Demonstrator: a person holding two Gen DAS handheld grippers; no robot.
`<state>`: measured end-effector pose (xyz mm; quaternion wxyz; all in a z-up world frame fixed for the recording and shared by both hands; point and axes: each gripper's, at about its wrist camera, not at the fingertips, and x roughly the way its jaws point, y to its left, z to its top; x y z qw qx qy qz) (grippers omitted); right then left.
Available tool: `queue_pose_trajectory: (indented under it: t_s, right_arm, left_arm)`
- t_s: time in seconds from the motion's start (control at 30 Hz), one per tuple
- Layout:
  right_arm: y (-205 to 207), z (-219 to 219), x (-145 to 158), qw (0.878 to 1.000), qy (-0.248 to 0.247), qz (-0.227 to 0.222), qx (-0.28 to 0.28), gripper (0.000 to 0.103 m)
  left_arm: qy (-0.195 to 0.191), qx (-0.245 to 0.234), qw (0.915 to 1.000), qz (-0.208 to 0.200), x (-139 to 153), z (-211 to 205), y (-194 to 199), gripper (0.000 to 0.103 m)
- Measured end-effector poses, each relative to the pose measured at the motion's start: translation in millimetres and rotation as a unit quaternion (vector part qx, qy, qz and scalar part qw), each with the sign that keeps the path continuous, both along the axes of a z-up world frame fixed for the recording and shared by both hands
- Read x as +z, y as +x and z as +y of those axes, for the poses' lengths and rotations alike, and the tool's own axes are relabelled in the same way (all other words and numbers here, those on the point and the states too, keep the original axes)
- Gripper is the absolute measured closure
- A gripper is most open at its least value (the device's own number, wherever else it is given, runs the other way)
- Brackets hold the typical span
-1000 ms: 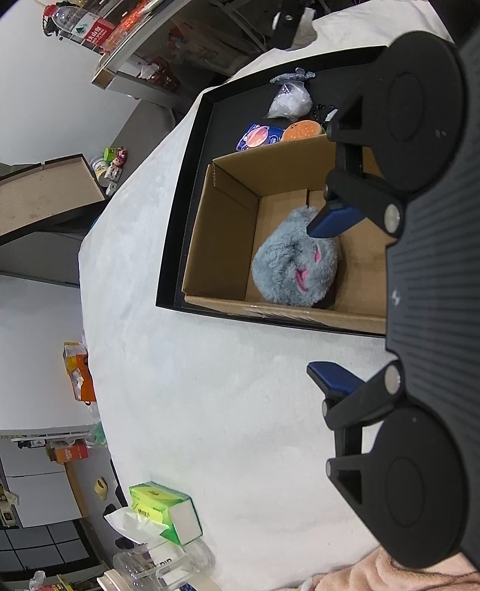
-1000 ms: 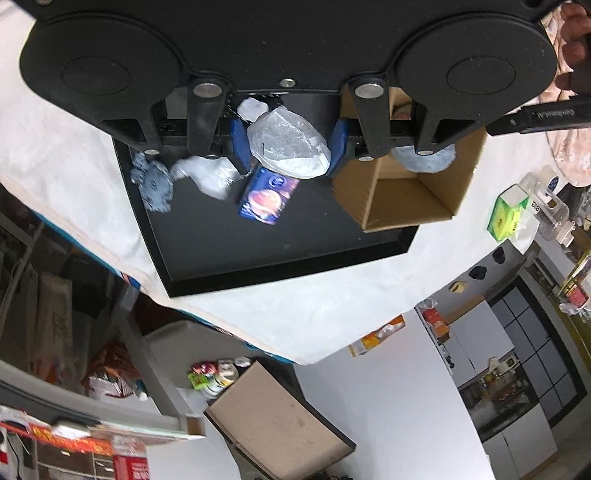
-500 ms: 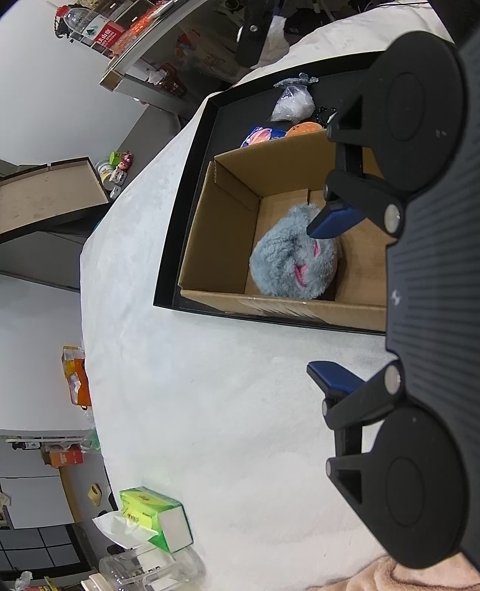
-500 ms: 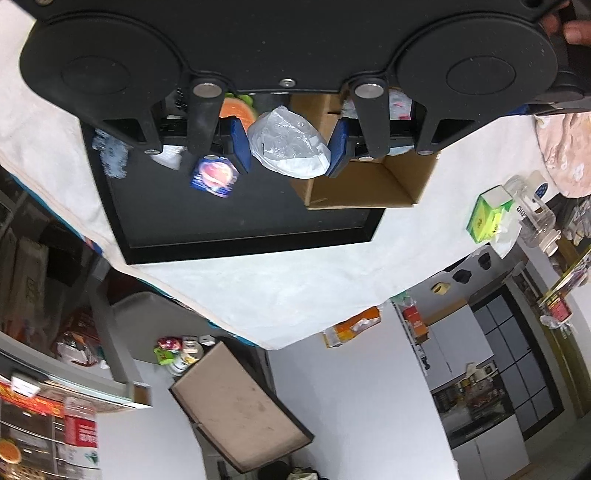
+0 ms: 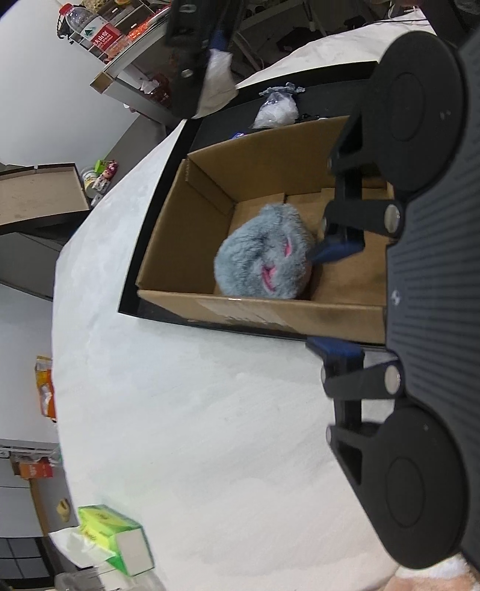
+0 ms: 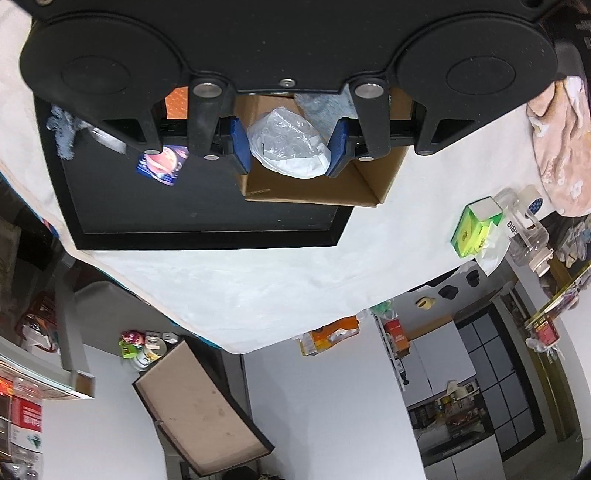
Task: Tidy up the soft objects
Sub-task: 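Carry the plastic bag into the box and release it beside the plush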
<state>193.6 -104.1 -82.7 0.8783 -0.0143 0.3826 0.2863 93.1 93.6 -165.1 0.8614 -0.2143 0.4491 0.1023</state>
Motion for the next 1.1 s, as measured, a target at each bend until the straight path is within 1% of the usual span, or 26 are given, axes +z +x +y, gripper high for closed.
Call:
queue_pose_trajectory:
  t_s: [0.07, 0.27, 0.53, 0.6, 0.63, 0.67, 0.7, 0.8, 0.97, 1.1]
  right_arm:
    - [0.8, 6.7, 0.0, 1.000, -0.002, -0.003, 0.004, 0.060]
    - [3.6, 24.7, 1.3, 1.000, -0.002, -0.012, 0.012, 0.060]
    - [9.9, 44.6, 4.0, 0.999, -0.002, -0.023, 0.031, 0.059]
    - [10.6, 50.9, 5.6, 0.999, 0.002, -0.031, 0.041, 0.055]
    - [11.4, 53.6, 5.6, 0.998, 0.002, -0.033, 0.044, 0.048]
    - [12.2, 55.1, 5.3, 0.998, 0.000, -0.035, 0.046, 0.045]
    - [13.0, 55.4, 4.9, 0.998, -0.002, -0.035, 0.047, 0.045]
    - [13.9, 50.0, 2.9, 0.998, -0.002, -0.030, 0.047, 0.044]
    - [11.0, 34.8, -1.2, 0.999, -0.011, -0.025, 0.046, 0.039]
    - [7.2, 18.1, -6.0, 0.998, -0.019, -0.020, 0.048, 0.037]
  left_arm:
    - [-0.002, 0.000, 1.0000, 0.002, -3.2, 0.6, 0.0, 0.076]
    - [-0.002, 0.006, 1.0000, 0.002, -7.3, 6.6, -2.0, 0.088]
    - [-0.004, 0.008, 0.9999, 0.004, -7.3, 8.3, -0.5, 0.088]
    - [-0.005, 0.009, 0.9999, 0.004, -7.2, 8.4, -0.4, 0.088]
    - [-0.004, 0.009, 0.9999, 0.005, -7.0, 8.3, -0.2, 0.088]
    - [-0.004, 0.009, 0.9999, 0.005, -7.1, 8.0, -0.3, 0.088]
    - [-0.003, 0.009, 0.9999, 0.005, -6.9, 7.5, 0.0, 0.088]
    - [0.000, 0.009, 0.9999, 0.007, -6.5, 6.6, 0.4, 0.088]
    - [0.006, 0.010, 0.9998, 0.014, -6.6, 5.1, 1.2, 0.088]
    - [0.035, -0.007, 0.9993, 0.010, 0.4, -4.3, 3.0, 0.084]
